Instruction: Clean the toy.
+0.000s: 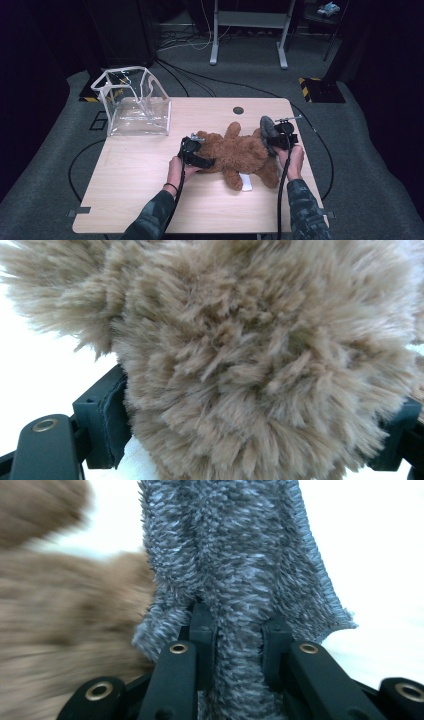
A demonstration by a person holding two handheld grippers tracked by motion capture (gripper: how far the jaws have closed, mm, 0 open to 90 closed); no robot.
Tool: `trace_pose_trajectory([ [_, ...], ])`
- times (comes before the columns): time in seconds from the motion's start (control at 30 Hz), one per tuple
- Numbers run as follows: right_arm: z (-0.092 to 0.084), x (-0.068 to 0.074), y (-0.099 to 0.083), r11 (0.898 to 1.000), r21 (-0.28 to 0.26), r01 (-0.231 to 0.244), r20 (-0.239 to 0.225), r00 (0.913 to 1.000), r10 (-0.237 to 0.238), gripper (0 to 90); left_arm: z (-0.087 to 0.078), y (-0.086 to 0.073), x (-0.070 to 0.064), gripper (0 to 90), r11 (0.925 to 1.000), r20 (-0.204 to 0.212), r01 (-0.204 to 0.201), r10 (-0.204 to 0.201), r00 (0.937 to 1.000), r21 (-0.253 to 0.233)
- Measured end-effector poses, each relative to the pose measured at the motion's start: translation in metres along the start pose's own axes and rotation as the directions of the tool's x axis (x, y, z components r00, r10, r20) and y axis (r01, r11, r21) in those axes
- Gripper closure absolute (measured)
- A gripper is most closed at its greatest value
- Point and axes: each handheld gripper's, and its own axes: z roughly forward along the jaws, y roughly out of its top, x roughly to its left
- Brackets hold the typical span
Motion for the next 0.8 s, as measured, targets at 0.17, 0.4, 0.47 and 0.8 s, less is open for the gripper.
trace_pose_trajectory([
  [0.17,-0.011,0.021,-0.001,0.995,-0.051,0.082,-0.083,0.9929,-0.086,74.5,0.001,-0.001,0.002,14.1,0.9999,0.006,0.013,-0.013,0.9999,-0.005],
  [0.4,0.005,0.012,-0.009,0.998,0.005,0.062,-0.014,0.9980,-0.062,74.6,0.001,-0.002,0.000,14.1,0.9996,-0.001,0.021,-0.021,0.9998,-0.018],
  [0.47,0.008,0.009,-0.006,0.997,0.019,0.069,0.047,0.9964,-0.070,74.6,0.001,-0.003,-0.001,14.1,0.9997,-0.002,0.018,-0.018,0.9998,-0.017],
  [0.8,0.022,0.008,-0.005,0.997,0.042,0.070,0.011,0.9974,-0.071,75.6,0.002,-0.004,-0.001,14.0,0.9996,-0.008,0.023,-0.023,0.9997,-0.017],
])
